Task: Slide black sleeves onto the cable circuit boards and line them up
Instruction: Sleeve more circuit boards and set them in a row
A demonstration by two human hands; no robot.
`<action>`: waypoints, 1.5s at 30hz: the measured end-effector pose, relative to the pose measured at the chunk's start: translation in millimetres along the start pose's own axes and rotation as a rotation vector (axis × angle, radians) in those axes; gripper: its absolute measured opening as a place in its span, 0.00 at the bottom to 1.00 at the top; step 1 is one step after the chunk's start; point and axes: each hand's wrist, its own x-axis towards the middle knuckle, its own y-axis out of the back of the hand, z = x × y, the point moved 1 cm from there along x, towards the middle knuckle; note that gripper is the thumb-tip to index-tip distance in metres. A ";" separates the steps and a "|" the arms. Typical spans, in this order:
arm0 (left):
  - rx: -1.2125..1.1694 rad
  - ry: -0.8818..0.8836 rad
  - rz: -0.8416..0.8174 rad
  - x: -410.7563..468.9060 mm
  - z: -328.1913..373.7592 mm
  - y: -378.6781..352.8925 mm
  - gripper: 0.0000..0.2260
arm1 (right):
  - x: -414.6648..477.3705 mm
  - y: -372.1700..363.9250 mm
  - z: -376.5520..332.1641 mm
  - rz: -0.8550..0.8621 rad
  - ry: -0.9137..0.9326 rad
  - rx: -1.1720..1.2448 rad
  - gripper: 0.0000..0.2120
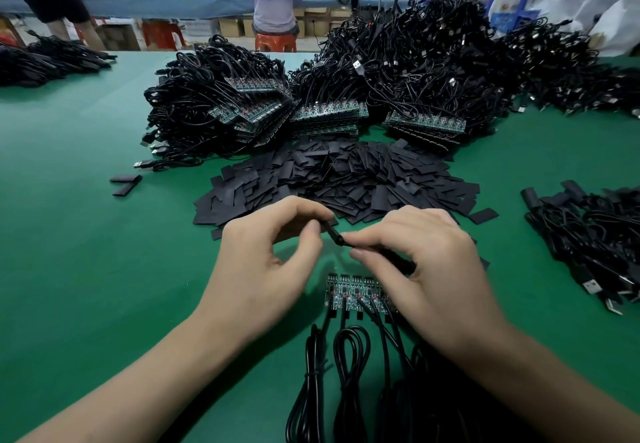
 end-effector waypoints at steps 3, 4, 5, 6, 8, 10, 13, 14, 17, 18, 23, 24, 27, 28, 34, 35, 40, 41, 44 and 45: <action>-0.016 -0.004 -0.079 -0.9 -2.8 0.6 0.09 | 0.2 -0.5 1.1 0.014 -0.019 0.009 0.06; -0.023 0.001 -0.093 -0.9 -3.8 0.5 0.10 | -0.2 -0.7 1.4 0.011 -0.023 0.009 0.06; -0.031 0.009 -0.100 -0.8 -4.5 0.7 0.11 | -0.4 -0.9 1.3 0.005 -0.026 0.011 0.06; -0.036 0.016 -0.103 -0.5 -4.9 0.8 0.12 | -0.5 -1.2 0.9 -0.007 -0.030 0.015 0.06; -0.034 0.018 -0.093 0.2 -5.5 1.3 0.12 | 0.1 -1.9 0.1 -0.043 -0.058 0.024 0.07; -0.037 0.013 -0.060 1.4 -5.6 2.0 0.11 | 1.2 -1.5 0.2 -0.079 -0.099 0.051 0.07; -0.031 0.024 -0.023 2.6 -6.7 2.5 0.10 | 1.9 0.8 1.5 -0.112 -0.123 0.108 0.09; -0.031 0.037 -0.020 2.3 -7.1 2.2 0.11 | 2.1 1.5 1.4 -0.118 -0.122 0.104 0.09; -0.037 0.105 -0.062 1.3 -9.8 1.0 0.21 | 5.4 6.9 5.2 -0.079 -0.163 0.077 0.11; -0.004 0.116 -0.088 1.0 -10.4 1.4 0.23 | 8.1 12.8 8.8 -0.031 -0.217 0.084 0.11; 0.296 0.038 -0.326 2.8 -11.9 5.8 0.22 | 25.8 69.8 58.2 0.190 -0.512 -0.139 0.08; 0.317 0.037 -0.382 3.1 -12.2 6.4 0.22 | 26.5 80.8 70.6 0.174 -0.573 -0.232 0.09; 0.369 0.005 -0.502 3.1 -13.6 7.9 0.24 | 17.2 100.3 100.4 -0.040 -0.719 -0.608 0.13; 0.374 -0.006 -0.522 2.7 -13.9 8.4 0.24 | 12.5 101.6 104.1 -0.145 -0.748 -0.723 0.15; 0.231 0.029 -0.519 2.9 -9.9 9.4 0.11 | -18.1 76.8 108.2 -0.593 -0.646 -0.746 0.26; 0.166 0.059 -0.519 3.3 -8.7 9.7 0.07 | -21.3 75.2 110.0 -0.614 -0.647 -0.750 0.26; -0.213 0.282 -0.598 5.5 -6.5 10.3 0.05 | -31.9 81.9 125.8 -0.613 -0.657 -0.819 0.26; -0.267 0.310 -0.603 6.0 -7.1 10.2 0.06 | -32.9 84.0 130.7 -0.612 -0.656 -0.829 0.26; -0.375 0.376 -0.588 7.4 -8.7 10.8 0.10 | -30.9 91.5 143.5 -0.604 -0.661 -0.831 0.27; -0.393 0.393 -0.573 7.9 -9.1 11.3 0.10 | -29.2 93.9 146.5 -0.608 -0.671 -0.831 0.27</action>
